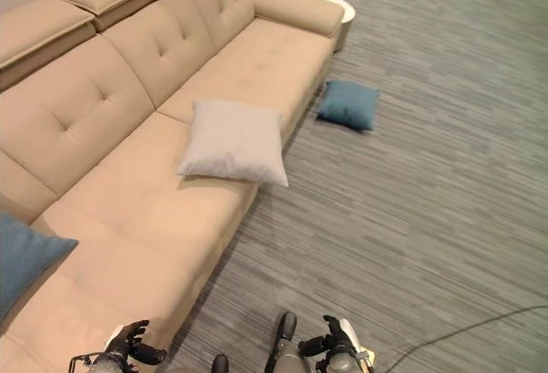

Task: Pick up all the scattered cushions and arrange them neatly on the sofa.

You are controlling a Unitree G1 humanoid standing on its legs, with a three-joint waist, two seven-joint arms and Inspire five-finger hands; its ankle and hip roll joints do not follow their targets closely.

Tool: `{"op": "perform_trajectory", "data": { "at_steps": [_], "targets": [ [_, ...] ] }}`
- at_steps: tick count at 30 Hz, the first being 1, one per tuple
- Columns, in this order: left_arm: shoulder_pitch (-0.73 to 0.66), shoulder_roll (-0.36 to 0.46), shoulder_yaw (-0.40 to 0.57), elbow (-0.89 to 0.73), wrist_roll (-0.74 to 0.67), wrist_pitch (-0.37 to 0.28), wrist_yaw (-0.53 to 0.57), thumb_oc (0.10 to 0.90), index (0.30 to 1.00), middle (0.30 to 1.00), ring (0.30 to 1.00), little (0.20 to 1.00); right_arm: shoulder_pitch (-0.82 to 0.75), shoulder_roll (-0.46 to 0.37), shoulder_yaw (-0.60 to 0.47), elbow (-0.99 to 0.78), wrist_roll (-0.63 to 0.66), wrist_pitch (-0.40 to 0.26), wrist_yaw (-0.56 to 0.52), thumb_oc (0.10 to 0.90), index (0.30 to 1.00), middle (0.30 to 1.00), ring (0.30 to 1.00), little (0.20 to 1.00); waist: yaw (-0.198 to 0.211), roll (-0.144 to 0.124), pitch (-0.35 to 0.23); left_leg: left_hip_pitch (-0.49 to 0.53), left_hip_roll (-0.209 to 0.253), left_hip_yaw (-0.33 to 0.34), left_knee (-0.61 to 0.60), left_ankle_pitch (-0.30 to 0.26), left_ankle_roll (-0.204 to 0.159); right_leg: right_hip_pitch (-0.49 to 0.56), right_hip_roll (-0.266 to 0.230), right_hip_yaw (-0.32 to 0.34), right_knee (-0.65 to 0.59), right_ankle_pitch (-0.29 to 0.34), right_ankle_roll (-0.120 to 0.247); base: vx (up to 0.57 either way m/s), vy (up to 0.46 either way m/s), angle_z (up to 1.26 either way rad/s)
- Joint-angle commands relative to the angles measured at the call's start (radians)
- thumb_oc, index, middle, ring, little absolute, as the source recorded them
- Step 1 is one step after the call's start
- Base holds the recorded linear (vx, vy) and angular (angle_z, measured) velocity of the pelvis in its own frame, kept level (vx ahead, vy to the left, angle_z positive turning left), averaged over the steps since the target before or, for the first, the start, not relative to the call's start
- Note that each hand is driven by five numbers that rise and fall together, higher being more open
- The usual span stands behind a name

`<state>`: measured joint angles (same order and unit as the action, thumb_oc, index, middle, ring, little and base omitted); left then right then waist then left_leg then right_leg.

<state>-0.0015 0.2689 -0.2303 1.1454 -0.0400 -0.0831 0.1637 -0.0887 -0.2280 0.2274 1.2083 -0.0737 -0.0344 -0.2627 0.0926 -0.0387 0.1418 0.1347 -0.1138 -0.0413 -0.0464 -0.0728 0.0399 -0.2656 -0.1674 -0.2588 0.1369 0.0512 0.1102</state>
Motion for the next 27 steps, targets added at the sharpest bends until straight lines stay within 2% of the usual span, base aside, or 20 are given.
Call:
{"op": "perform_trajectory", "data": {
  "at_steps": [1, 3, 5, 7, 11, 12, 13, 16, 18, 20, 22, 23, 24, 25, 26, 27],
  "targets": [
    [-0.043, -0.016, 0.013, -0.037, -0.013, -0.044, 0.006, 0.800, 0.900, 0.900, 0.900, 0.900, -0.006, -0.084, -0.013, -0.030, -0.009, -0.020, -0.030, 0.800, 0.900, 0.900, 0.900, 0.900, 0.000, 0.000, -0.006, -0.114, 0.111, -0.050, 0.195, -0.052, -0.083, 0.141, 0.047, 0.003, -0.055, -0.020, 0.017, 0.28, -0.283, 0.95],
    [-0.053, -0.022, 0.002, -0.050, -0.020, -0.043, 0.001, 0.800, 0.900, 0.900, 0.900, 0.900, -0.010, -0.091, -0.018, -0.032, 0.012, -0.026, -0.041, 0.800, 0.900, 0.900, 0.900, 0.900, 0.009, -0.007, 0.021, -0.220, 0.139, -0.022, 0.395, -0.001, -0.106, 0.185, 0.054, -0.013, -0.078, -0.034, -0.007, 0.08, -0.204, 0.93],
    [-0.060, -0.024, -0.002, -0.062, -0.030, -0.043, 0.000, 0.800, 0.900, 0.900, 0.900, 0.900, -0.013, -0.095, -0.019, -0.037, 0.023, -0.029, -0.049, 0.800, 0.900, 0.900, 0.900, 0.900, 0.018, -0.017, 0.040, -0.304, 0.154, 0.002, 0.531, 0.039, -0.103, 0.215, 0.061, -0.027, -0.099, -0.047, -0.033, 0.06, -0.191, 0.40],
    [-0.061, -0.023, -0.003, -0.062, -0.032, -0.040, 0.003, 0.800, 0.900, 0.900, 0.900, 0.900, -0.010, -0.095, -0.019, -0.035, 0.031, -0.027, -0.049, 0.800, 0.900, 0.900, 0.900, 0.900, 0.028, -0.026, 0.047, -0.335, 0.162, 0.018, 0.565, 0.042, -0.093, 0.242, 0.074, -0.026, -0.109, -0.064, -0.047, 0.15, -0.144, 0.02],
    [-0.059, -0.031, -0.012, -0.036, -0.019, -0.033, 0.000, 0.800, 0.900, 0.900, 0.900, 0.900, -0.006, -0.094, -0.017, -0.035, 0.031, -0.029, -0.046, 0.800, 0.900, 0.900, 0.900, 0.900, 0.044, -0.042, 0.042, -0.373, 0.102, 0.012, 0.445, -0.007, -0.081, 0.281, 0.093, -0.016, -0.139, -0.081, -0.039, 0.24, -0.069, 0.03],
    [-0.059, -0.034, -0.011, -0.027, -0.009, -0.032, -0.003, 0.800, 0.900, 0.900, 0.900, 0.900, -0.005, -0.093, -0.012, -0.035, 0.029, -0.029, -0.046, 0.800, 0.900, 0.900, 0.900, 0.900, 0.055, -0.038, 0.035, -0.391, 0.063, 0.013, 0.341, 0.022, -0.080, 0.304, 0.113, -0.005, -0.160, -0.085, -0.034, 0.22, -0.016, 0.03],
    [-0.059, -0.034, -0.011, -0.027, -0.009, -0.032, -0.003, 0.800, 0.900, 0.900, 0.900, 0.900, -0.005, -0.093, -0.012, -0.035, 0.029, -0.029, -0.046, 0.800, 0.900, 0.900, 0.900, 0.900, 0.056, -0.038, 0.035, -0.391, 0.063, 0.014, 0.341, 0.022, -0.080, 0.305, 0.113, -0.004, -0.160, -0.085, -0.034, 0.22, -0.002, 0.04],
    [-0.053, -0.033, -0.010, -0.031, -0.007, -0.038, -0.006, 0.800, 0.900, 0.900, 0.900, 0.900, -0.003, -0.092, -0.003, -0.042, 0.028, -0.028, -0.048, 0.800, 0.900, 0.900, 0.900, 0.900, 0.080, -0.023, 0.028, -0.425, 0.025, 0.012, 0.240, 0.106, -0.088, 0.334, 0.156, 0.023, -0.178, -0.099, -0.031, 0.16, 0.017, -0.22],
    [-0.049, -0.030, -0.008, -0.035, -0.010, -0.040, -0.007, 0.800, 0.900, 0.900, 0.900, 0.900, -0.001, -0.091, 0.000, -0.045, 0.027, -0.027, -0.046, 0.800, 0.900, 0.900, 0.900, 0.900, 0.084, -0.021, 0.026, -0.425, 0.025, 0.020, 0.231, 0.114, -0.088, 0.342, 0.165, 0.031, -0.178, -0.105, -0.033, 0.16, 0.036, -0.63],
    [-0.034, -0.022, 0.008, -0.035, -0.006, -0.035, -0.009, 0.800, 0.900, 0.900, 0.900, 0.900, 0.006, -0.081, 0.011, -0.044, 0.009, -0.024, -0.040, 0.800, 0.900, 0.900, 0.900, 0.900, 0.094, -0.035, 0.002, -0.387, 0.025, 0.011, 0.211, 0.099, -0.069, 0.355, 0.171, 0.042, -0.170, -0.126, -0.028, 0.23, 0.059, -0.67],
    [-0.026, -0.013, 0.020, -0.032, -0.010, -0.035, -0.007, 0.800, 0.900, 0.900, 0.900, 0.900, 0.008, -0.073, 0.015, -0.038, -0.001, -0.024, -0.038, 0.800, 0.900, 0.900, 0.900, 0.900, 0.105, -0.046, -0.011, -0.360, 0.031, 0.012, 0.200, 0.086, -0.062, 0.357, 0.164, 0.039, -0.138, -0.142, -0.020, 0.20, 0.070, -0.32],
    [-0.017, -0.003, 0.031, -0.034, -0.011, -0.037, -0.007, 0.800, 0.900, 0.900, 0.900, 0.900, 0.008, -0.064, 0.019, -0.034, -0.011, -0.022, -0.029, 0.800, 0.900, 0.900, 0.900, 0.900, 0.126, -0.057, -0.020, -0.333, 0.039, 0.025, 0.200, 0.065, -0.050, 0.351, 0.148, 0.031, -0.074, -0.147, -0.007, 0.17, 0.063, -0.40],
    [-0.017, -0.003, 0.031, -0.034, -0.011, -0.037, -0.007, 0.800, 0.900, 0.900, 0.900, 0.900, 0.008, -0.064, 0.019, -0.034, -0.011, -0.022, -0.029, 0.800, 0.900, 0.900, 0.900, 0.900, 0.126, -0.057, -0.020, -0.333, 0.039, 0.025, 0.200, 0.065, -0.050, 0.351, 0.148, 0.032, -0.074, -0.147, -0.007, 0.19, 0.099, -0.50],
    [-0.017, 0.012, 0.038, -0.041, -0.019, -0.037, -0.006, 0.800, 0.900, 0.900, 0.900, 0.900, 0.002, -0.057, 0.020, -0.032, -0.018, -0.021, -0.019, 0.800, 0.900, 0.900, 0.900, 0.900, 0.134, -0.056, -0.018, -0.302, 0.047, 0.024, 0.199, 0.043, -0.031, 0.300, 0.117, 0.013, 0.069, -0.124, 0.030, 0.12, 0.096, -0.64],
    [-0.016, 0.016, 0.039, -0.048, -0.020, -0.037, -0.006, 0.800, 0.900, 0.900, 0.900, 0.900, -0.002, -0.058, 0.019, -0.033, -0.019, -0.021, -0.017, 0.800, 0.900, 0.900, 0.900, 0.900, 0.131, -0.051, -0.011, -0.290, 0.047, 0.024, 0.204, 0.036, -0.020, 0.268, 0.099, 0.006, 0.150, -0.087, 0.058, 0.12, 0.098, -0.58],
    [-0.017, 0.016, 0.039, -0.048, -0.020, -0.037, -0.006, 0.800, 0.900, 0.900, 0.900, 0.900, -0.002, -0.058, 0.019, -0.033, -0.019, -0.021, -0.017, 0.800, 0.900, 0.900, 0.900, 0.900, 0.131, -0.052, -0.011, -0.292, 0.047, 0.024, 0.205, 0.035, -0.019, 0.265, 0.097, 0.007, 0.154, -0.089, 0.059, 0.07, 0.107, -0.32]
  ]
}}
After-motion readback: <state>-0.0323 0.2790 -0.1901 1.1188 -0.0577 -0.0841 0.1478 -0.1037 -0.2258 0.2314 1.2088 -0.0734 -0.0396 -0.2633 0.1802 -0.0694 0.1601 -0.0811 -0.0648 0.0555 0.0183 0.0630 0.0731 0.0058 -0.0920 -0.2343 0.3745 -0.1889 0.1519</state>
